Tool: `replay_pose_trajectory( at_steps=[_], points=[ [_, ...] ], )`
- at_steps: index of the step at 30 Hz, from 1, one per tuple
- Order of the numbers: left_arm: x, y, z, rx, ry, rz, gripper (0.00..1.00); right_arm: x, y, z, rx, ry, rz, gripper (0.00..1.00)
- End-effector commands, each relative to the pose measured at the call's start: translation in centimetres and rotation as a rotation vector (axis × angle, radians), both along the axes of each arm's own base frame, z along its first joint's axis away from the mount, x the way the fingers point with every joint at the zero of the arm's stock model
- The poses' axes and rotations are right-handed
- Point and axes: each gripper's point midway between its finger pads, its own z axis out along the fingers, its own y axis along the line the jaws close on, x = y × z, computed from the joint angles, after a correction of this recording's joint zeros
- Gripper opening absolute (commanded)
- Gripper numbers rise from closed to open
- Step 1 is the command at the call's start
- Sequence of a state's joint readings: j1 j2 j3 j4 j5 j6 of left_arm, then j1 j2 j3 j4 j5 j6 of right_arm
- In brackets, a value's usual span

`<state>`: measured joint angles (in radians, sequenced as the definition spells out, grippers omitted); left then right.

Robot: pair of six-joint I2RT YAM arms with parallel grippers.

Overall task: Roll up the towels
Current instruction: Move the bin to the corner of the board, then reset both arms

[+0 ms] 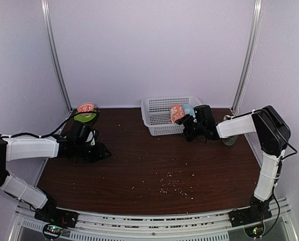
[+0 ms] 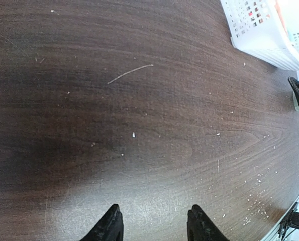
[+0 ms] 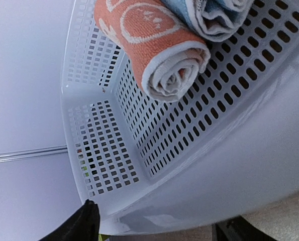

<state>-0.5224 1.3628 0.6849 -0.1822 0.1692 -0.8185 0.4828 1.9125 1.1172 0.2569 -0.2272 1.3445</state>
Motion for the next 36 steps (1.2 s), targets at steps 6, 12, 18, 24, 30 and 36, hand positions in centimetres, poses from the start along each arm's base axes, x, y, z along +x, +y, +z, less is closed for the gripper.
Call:
replay_pose_trajectory(
  at_steps=[6,12,18,24,30,36],
  points=[
    [1.1,-0.5,2.1,-0.024,-0.054,-0.012,0.45,-3.2,1.3,7.8,-0.018,-0.11,0.188,0.92],
    [2.1,-3.8,2.5,-0.07,-0.038,-0.083,0.44,-8.8,-1.6,9.8,-0.252,-0.178,0.343,0.91],
    [2.9,-13.2,1.3,-0.054,-0.006,-0.239,0.36,-14.2,-7.3,8.6,-0.508,-0.252,0.323,0.86],
    [5.9,-19.8,-1.2,-0.29,0.064,-0.157,0.12,-18.8,-11.3,6.9,-0.635,-0.319,0.266,0.83],
    [8.9,-24.1,-2.7,-0.512,0.089,-0.02,0.0,-20.3,-14.1,7.2,-0.667,-0.394,0.166,0.84],
    [12.3,-24.3,-2.4,-0.597,0.026,0.118,0.0,-20.8,-14.3,6.2,-0.624,-0.393,0.144,0.84]
  ],
)
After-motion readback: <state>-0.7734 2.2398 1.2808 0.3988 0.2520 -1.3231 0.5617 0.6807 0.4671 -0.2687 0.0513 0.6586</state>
